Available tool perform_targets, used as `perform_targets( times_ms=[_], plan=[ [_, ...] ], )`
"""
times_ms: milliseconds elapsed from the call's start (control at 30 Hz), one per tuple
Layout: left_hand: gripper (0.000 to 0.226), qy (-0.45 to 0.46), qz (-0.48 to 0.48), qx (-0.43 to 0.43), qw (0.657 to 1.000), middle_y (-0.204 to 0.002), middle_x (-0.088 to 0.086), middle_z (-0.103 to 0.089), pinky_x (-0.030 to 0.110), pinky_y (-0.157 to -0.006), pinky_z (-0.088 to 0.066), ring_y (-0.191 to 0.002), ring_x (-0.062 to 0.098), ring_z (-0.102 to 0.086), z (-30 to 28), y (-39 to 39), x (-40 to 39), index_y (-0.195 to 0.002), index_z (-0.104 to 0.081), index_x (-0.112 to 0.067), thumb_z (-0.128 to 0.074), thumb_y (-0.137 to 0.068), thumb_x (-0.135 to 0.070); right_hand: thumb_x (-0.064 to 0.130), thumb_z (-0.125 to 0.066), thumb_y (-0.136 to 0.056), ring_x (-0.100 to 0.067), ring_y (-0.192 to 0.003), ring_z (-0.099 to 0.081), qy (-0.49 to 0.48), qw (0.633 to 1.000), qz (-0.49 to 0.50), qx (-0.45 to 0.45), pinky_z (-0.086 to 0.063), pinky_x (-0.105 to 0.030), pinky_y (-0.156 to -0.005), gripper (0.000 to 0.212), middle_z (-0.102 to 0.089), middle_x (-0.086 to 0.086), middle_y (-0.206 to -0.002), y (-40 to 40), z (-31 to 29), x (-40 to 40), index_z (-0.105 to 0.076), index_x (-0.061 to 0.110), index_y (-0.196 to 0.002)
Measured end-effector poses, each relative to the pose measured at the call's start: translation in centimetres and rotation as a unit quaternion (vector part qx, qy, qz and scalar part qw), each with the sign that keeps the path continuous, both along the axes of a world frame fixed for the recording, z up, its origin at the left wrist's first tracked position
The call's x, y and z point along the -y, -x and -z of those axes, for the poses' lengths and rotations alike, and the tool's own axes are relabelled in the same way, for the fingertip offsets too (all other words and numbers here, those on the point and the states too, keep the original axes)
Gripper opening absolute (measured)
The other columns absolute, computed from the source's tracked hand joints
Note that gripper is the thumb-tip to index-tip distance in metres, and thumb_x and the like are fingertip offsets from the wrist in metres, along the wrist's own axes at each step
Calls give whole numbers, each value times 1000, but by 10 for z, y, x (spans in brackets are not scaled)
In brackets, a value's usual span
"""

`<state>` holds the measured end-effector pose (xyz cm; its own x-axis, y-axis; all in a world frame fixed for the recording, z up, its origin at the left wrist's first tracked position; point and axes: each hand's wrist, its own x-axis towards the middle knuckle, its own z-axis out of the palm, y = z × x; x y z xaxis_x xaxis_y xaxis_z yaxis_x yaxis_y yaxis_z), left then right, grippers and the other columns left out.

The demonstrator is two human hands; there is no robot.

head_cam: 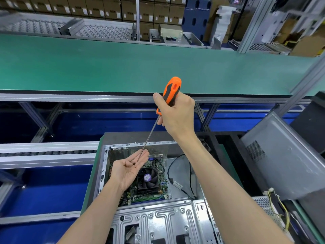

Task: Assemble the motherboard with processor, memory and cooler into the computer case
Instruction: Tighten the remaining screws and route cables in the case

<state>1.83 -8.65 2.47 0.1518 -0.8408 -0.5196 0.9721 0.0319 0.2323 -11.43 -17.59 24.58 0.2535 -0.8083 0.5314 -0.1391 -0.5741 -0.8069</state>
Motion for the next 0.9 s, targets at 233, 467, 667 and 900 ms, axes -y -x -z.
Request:
perform_targets(
  times_ms=[233, 467, 667, 900],
  plan=[
    [59, 30, 22, -11, 999, -138, 36, -50, 52, -111, -36, -126, 49, -52, -4, -1, -1, -119, -56, 23, -13, -79, 14, 19, -66, -93, -31, -43, -59, -29, 999, -13, 2, -50, -44, -51, 44, -55, -15, -49, -4, 10, -3, -44, 4, -58],
    [61, 42, 2, -35, 999, -139, 36, -48, 58, -114, -32, -128, 52, -49, -2, -2, 0, -136, -39, 16, -14, -81, 16, 21, -65, -94, -26, -41, -60, -18, 1000, -11, 4, -51, -41, -48, 43, -56, -17, -51, -3, 4, -1, -48, 1, -61],
    [54, 82, 11, -23, 996, -142, 39, -43, 58, -116, -29, -132, 54, -44, -1, -2, -2, -138, -36, 18, -22, -88, 0, 23, -65, -94, -17, -38, -60, -8, 1000, -4, 4, -51, -38, -46, 44, -55, -12, -48, -2, 5, 0, -45, 10, -57],
    [41, 21, 6, 20, 1000, -121, 30, -64, 38, -77, -61, -109, 38, -68, -5, -1, -4, -122, -56, 14, -49, -84, 0, 23, -65, -93, -14, -36, -60, 5, 1000, 10, 14, -50, -34, -44, 43, -54, -6, -46, 0, 1, 5, -45, 7, -58]
  ],
)
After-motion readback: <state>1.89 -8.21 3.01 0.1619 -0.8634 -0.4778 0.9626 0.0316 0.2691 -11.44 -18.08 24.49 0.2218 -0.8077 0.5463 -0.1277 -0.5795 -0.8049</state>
